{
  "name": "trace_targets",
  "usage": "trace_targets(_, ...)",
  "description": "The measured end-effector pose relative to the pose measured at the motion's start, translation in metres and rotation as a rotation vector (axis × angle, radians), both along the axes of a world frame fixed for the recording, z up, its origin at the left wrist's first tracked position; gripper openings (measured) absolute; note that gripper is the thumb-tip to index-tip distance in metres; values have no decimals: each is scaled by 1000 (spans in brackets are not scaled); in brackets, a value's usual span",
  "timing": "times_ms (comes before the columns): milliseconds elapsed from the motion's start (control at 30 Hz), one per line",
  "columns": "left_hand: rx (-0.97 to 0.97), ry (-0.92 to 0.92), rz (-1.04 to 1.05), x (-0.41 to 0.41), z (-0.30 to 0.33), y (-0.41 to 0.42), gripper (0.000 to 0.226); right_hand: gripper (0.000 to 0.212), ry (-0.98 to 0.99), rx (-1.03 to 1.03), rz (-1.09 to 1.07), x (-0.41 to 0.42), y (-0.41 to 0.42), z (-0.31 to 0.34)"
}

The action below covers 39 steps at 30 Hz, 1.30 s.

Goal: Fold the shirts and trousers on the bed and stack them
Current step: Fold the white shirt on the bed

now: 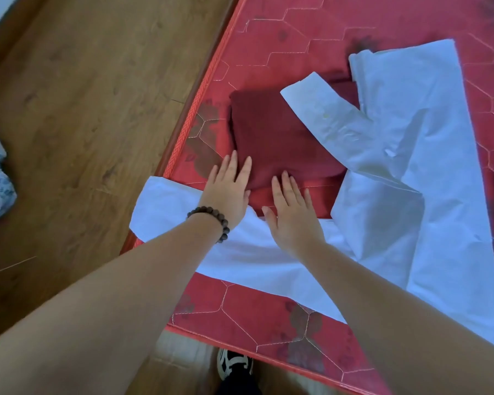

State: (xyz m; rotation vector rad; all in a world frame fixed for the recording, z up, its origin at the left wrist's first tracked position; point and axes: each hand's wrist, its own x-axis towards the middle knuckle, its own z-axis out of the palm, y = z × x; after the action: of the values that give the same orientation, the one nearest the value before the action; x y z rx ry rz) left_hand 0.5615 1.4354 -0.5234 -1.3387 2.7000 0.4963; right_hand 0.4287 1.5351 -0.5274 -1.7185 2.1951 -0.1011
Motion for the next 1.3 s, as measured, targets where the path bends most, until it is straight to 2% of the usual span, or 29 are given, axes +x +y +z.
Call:
trace_targets(100, -140, 67, 46, 13, 5, 25, 58, 59, 105, -193, -110, 10, 29, -1)
trace_targets(167, -170, 141, -60, 19, 0, 54, 54, 56, 103, -221, -156, 18, 54, -5)
trace_targets(267, -125, 131, -271, 24, -14, 90, 49, 55, 116, -165, -158, 19, 85, -18)
trace_targets(367, -64, 35, -308, 31, -27, 99, 54, 57, 170, -53, -100, 16, 103, -30)
trace_targets(467, -35, -12, -223, 32, -27, 89, 58, 56, 163, -70, -106, 10, 97, -27)
trace_targets(600, -22, -50, 23, 33, -19, 53, 62, 51, 92, -142, -86, -12, 70, -23)
trace_targets(733, -69, -127, -12, 51, -25, 36, 67, 56, 155, -59, -16, -17, 60, -22)
trace_targets(900, -113, -153, -20, 59, -28, 29, 65, 64, 186, -74, 98, 12, 67, -23)
trace_targets(1100, -138, -127, -14, 69, -32, 14, 66, 69, 153, -90, 32, 65, 38, -33)
trace_targets(1300, -129, -151, 185, 80, -26, 16, 65, 62, 77, -138, 155, 99, 17, -25)
